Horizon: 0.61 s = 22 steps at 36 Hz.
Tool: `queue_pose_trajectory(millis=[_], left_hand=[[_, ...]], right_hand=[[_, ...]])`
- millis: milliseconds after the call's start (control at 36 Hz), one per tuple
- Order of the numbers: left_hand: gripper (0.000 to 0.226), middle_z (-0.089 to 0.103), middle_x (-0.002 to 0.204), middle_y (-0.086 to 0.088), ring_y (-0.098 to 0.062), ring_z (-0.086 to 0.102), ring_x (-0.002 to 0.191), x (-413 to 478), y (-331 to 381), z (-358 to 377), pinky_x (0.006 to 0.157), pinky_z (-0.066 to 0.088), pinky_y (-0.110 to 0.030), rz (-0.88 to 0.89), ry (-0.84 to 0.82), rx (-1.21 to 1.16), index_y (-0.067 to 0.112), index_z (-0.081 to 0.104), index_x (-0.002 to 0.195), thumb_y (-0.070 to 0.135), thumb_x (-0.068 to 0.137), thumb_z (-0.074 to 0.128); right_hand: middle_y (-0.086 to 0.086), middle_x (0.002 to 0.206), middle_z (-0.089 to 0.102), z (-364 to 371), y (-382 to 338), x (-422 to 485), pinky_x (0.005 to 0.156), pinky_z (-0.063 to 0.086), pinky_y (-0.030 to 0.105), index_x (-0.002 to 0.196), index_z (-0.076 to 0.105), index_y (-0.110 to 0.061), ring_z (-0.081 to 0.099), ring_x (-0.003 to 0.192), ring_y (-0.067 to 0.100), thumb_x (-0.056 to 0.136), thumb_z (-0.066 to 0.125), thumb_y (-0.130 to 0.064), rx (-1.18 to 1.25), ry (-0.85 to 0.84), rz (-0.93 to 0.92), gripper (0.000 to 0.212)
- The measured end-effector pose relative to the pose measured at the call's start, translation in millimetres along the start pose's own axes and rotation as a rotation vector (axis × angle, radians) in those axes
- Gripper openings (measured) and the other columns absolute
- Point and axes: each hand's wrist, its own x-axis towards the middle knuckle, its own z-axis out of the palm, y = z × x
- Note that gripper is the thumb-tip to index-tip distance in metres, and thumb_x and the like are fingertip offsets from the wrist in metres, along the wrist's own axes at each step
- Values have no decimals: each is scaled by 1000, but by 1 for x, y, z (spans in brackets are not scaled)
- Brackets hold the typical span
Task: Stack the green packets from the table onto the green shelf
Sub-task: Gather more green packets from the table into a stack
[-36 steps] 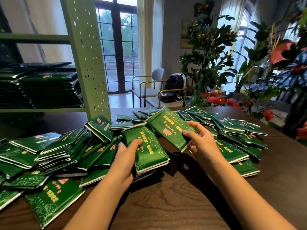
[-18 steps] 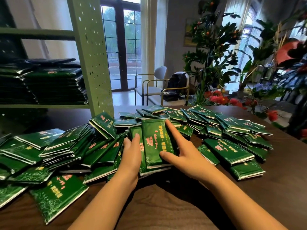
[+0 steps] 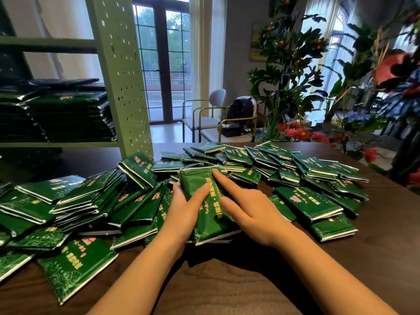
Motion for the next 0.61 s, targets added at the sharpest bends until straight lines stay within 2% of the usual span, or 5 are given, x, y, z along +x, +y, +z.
queue_pose_trajectory(millis=[56,167,250,333,611], left_hand=[[29,71,110,-2,-17,71,92,2,-3,-1,75,58,-36,19,2,-6,25,52,115,28,90,66],[86,64,127,-1,-24,63,113,0,1,0,99,48,-52,58,43,-2,21,42,141,54,69,74],[98,61,131,-1,-25,60,118,0,1,2,101,46,-53,77,85,5,26,36,145,63,62,72],[59,66,120,0,-24,65,108,-1,1,2,97,50,-52,80,78,9,20,46,133,42,84,69],[38,69,114,-1,-23,68,102,5,-5,1,92,53,-49,63,43,-15,24,51,124,32,90,64]], right_hand=[[-7,57,45,-3,3,1,63,39,39,145,20,-46,50,62,17,85,14,-62,36,94,34,63],[-12,51,38,-12,15,2,60,30,33,142,40,-35,47,62,16,84,13,-63,-16,282,212,69],[-5,81,62,-22,30,2,67,36,33,140,43,-28,59,89,26,98,28,-50,-107,261,426,50],[5,128,59,-33,49,-2,85,43,37,134,50,-23,51,116,29,101,33,-38,-265,187,589,40],[11,143,38,-54,82,-18,100,39,50,139,37,-22,34,130,38,99,41,-34,-349,-96,937,41]])
